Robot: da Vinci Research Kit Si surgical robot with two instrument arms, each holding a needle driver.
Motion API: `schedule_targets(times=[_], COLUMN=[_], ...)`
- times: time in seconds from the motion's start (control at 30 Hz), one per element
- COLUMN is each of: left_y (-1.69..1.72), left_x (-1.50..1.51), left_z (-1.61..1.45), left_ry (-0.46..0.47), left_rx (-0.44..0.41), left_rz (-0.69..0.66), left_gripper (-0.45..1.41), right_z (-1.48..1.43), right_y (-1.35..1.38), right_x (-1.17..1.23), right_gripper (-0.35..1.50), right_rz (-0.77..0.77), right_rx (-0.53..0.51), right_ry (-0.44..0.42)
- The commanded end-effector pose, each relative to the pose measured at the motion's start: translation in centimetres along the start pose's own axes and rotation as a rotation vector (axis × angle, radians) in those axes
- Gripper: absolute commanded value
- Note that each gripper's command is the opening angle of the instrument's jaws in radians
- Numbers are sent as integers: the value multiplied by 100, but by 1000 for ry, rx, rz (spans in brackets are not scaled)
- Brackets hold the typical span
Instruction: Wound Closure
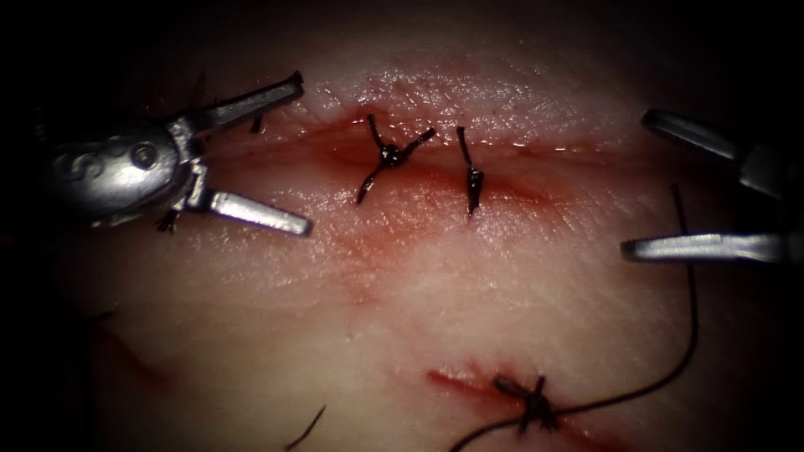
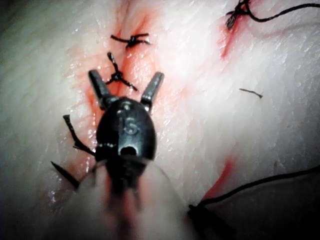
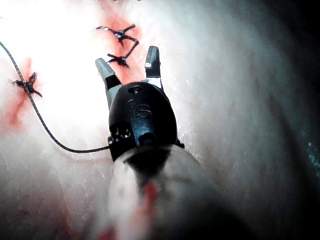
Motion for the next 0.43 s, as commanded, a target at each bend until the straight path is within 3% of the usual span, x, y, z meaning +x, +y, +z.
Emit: schedule_targets(times=[0.03, 0.43], left_y=[-2, 4], left_x=[-3, -4], left_z=[8, 9], left_ry=[1, 13], left_rx=[-5, -39], left_rz=[3, -6], left_gripper=[79, 79], right_z=[9, 9], right_y=[3, 3], right_x=[1, -2], right_gripper=[128, 126], right_rz=[-3, -5], right_rx=[-1, -1], right_ry=[3, 3])
